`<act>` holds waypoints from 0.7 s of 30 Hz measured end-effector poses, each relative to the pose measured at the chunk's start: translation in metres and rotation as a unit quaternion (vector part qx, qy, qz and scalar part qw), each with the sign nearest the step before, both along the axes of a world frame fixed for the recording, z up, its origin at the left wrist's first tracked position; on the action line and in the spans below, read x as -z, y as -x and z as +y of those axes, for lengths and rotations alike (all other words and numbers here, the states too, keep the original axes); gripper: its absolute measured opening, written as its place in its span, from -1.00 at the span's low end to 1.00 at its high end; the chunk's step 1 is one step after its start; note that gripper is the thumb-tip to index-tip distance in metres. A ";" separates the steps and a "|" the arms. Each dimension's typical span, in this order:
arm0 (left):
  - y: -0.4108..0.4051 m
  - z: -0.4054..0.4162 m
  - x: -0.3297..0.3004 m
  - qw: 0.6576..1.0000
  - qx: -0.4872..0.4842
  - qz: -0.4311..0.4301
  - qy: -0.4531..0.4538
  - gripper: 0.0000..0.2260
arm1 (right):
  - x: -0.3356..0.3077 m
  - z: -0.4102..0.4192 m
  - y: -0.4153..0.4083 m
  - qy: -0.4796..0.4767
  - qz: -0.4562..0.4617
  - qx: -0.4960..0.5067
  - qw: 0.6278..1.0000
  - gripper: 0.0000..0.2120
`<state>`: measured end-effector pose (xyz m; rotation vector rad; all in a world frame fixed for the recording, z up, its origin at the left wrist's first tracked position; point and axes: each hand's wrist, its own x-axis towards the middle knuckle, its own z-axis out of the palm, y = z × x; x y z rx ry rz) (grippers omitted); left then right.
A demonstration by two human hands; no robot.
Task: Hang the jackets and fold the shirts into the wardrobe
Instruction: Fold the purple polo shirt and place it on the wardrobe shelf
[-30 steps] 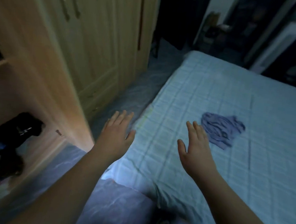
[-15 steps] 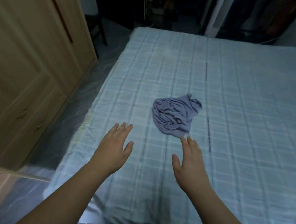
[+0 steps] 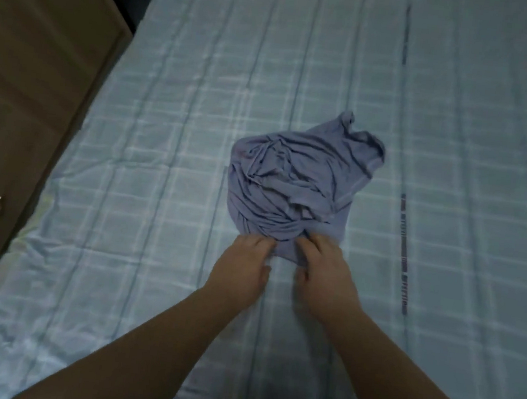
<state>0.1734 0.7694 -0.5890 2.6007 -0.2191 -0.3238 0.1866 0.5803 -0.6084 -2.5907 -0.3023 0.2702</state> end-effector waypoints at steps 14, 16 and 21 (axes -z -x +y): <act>0.033 -0.016 -0.004 0.996 0.037 -0.075 0.008 -0.82 | -0.026 0.012 0.075 -0.049 -0.056 0.023 0.997 -0.78; 0.060 -0.010 -0.029 0.995 0.044 -0.092 0.014 -0.83 | -0.047 0.015 0.104 -0.076 -0.052 0.021 0.996 -0.78; 0.148 0.016 -0.096 0.989 0.024 -0.066 0.131 -0.81 | -0.116 0.027 0.186 -0.111 -0.057 0.002 0.992 -0.76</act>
